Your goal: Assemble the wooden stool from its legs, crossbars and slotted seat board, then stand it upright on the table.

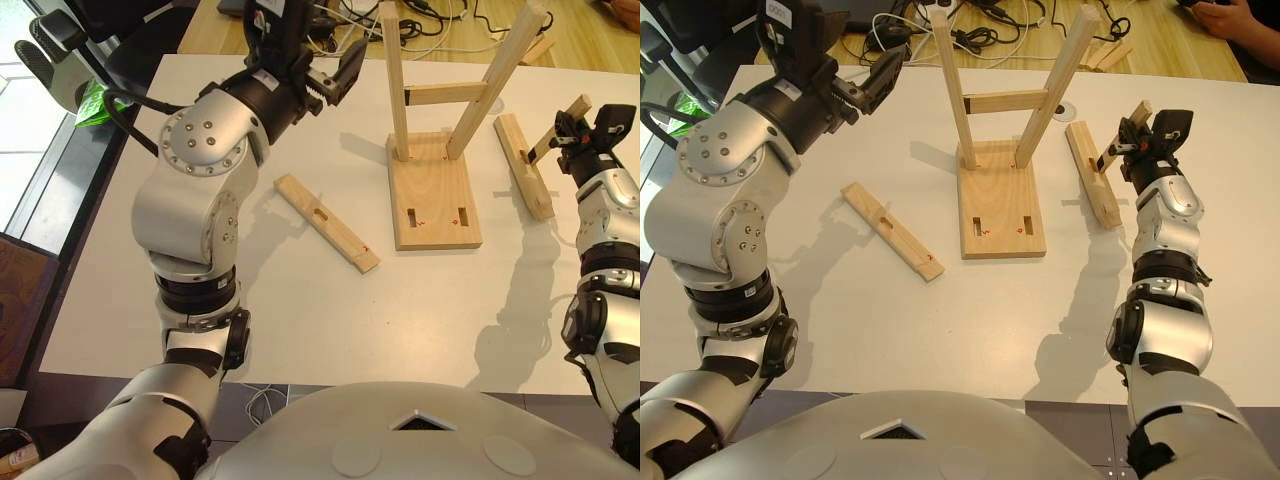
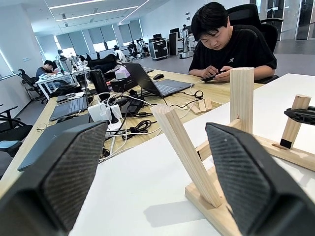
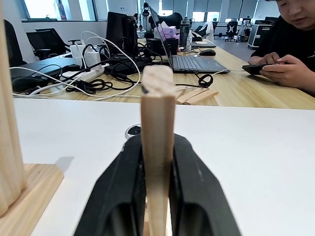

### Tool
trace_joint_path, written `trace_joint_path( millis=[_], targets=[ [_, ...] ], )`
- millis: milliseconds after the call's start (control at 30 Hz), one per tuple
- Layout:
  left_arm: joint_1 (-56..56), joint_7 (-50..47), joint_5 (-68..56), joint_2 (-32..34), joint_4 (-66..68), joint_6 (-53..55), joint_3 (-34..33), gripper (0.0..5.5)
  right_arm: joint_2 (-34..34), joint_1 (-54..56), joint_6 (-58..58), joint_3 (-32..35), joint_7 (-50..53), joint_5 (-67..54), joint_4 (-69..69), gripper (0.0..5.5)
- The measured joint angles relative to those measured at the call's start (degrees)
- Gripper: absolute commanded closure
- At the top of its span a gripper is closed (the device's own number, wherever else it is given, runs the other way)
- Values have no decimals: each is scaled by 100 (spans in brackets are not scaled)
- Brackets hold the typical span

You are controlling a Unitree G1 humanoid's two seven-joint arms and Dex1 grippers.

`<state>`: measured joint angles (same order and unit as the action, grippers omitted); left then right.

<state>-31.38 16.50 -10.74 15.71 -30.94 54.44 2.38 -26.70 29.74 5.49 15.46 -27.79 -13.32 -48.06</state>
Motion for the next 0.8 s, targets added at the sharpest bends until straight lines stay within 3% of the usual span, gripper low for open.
trace_joint_path(
  millis=[267, 433, 533, 633, 800],
  targets=[
    [280, -288, 3, -16, -337, 59, -32, 181, 145, -2241, -1901, -394, -268, -600, 3821, 511],
    [371, -399, 3, -18, -453, 81, -92, 181, 4, -3162, -2786, -316, -263, -928, 5305, 511],
    [425, -475, 3, -17, -475, 82, -122, 181, -33, -2985, -3168, -280, -168, -1035, 5346, 511],
    [418, -489, 0, -24, -434, 75, -102, 181, 70, -2074, -3257, -284, -24, -1058, 4896, 511],
    [264, -375, -15, -8, -237, 19, -19, 181, 133, -636, -2456, -288, -9, -721, 3078, 511]
  ],
)
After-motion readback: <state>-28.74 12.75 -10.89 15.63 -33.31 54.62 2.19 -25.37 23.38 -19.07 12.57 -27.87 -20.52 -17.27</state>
